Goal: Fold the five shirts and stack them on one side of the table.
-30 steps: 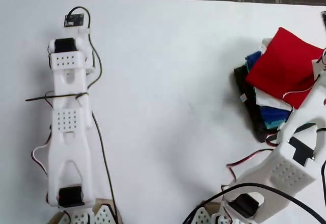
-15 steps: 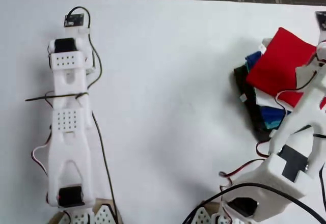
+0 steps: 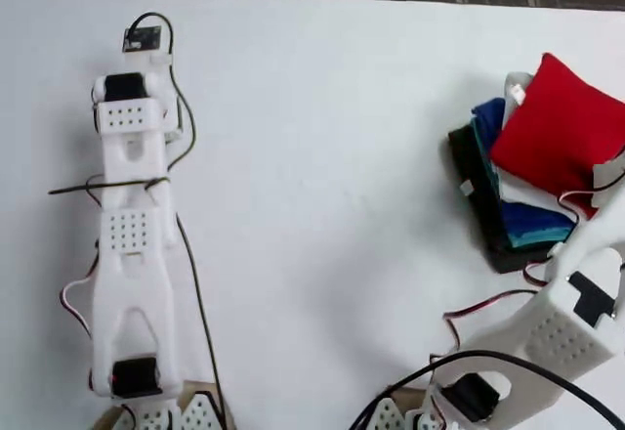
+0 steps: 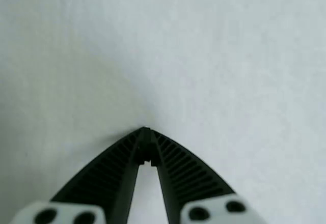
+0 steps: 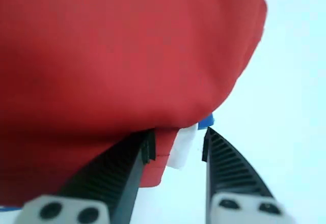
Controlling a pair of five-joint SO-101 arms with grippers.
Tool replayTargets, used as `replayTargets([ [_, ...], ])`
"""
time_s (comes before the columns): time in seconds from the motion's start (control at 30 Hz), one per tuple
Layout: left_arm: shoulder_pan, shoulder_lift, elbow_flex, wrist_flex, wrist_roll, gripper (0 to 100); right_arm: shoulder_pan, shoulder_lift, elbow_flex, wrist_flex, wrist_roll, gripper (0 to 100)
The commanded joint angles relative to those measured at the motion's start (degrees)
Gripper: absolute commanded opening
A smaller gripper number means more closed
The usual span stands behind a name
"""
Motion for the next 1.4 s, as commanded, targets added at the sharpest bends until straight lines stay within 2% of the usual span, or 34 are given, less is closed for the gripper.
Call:
replayTargets([
  [0.0,-0.7,-0.2,-1.8,-1.5,0.4,3,0.5,-0.2,-0.1,-3.5,1.5,15.6],
  [0.2,-0.7,-0.2,-1.8,-1.5,0.4,3,0.3,-4.1,-7.9,1.6,1.3,15.8],
  [0.33,-0.7,-0.2,-1.8,-1.5,0.4,3,-2.8,-8.2,-15.3,4.8,-1.1,15.8],
  [0.5,-0.7,-0.2,-1.8,-1.5,0.4,3,-13.3,-9.0,-18.1,5.8,-9.3,16.6],
  [0.63,-0.7,-0.2,-1.8,-1.5,0.4,3,-22.7,-3.5,-17.7,1.5,-15.5,25.3],
  [0.73,-0.7,-0.2,-1.8,-1.5,0.4,3,-26.6,3.6,-17.8,-2.0,-15.7,31.5],
  [1.1,-0.6,-0.2,-1.8,-1.5,0.4,3,-24.3,16.0,-32.2,1.1,-15.6,29.6],
  [1.2,-0.6,-0.2,-1.8,-1.5,0.4,3,-23.3,17.5,-33.6,2.0,-15.6,23.1],
  [1.33,-0.6,-0.2,-1.8,-1.5,0.4,3,-22.3,18.2,-33.5,2.7,-15.6,0.7],
  [1.37,-0.6,-0.2,-1.8,-1.5,0.4,3,-22.0,18.2,-33.5,2.8,-15.6,2.4],
])
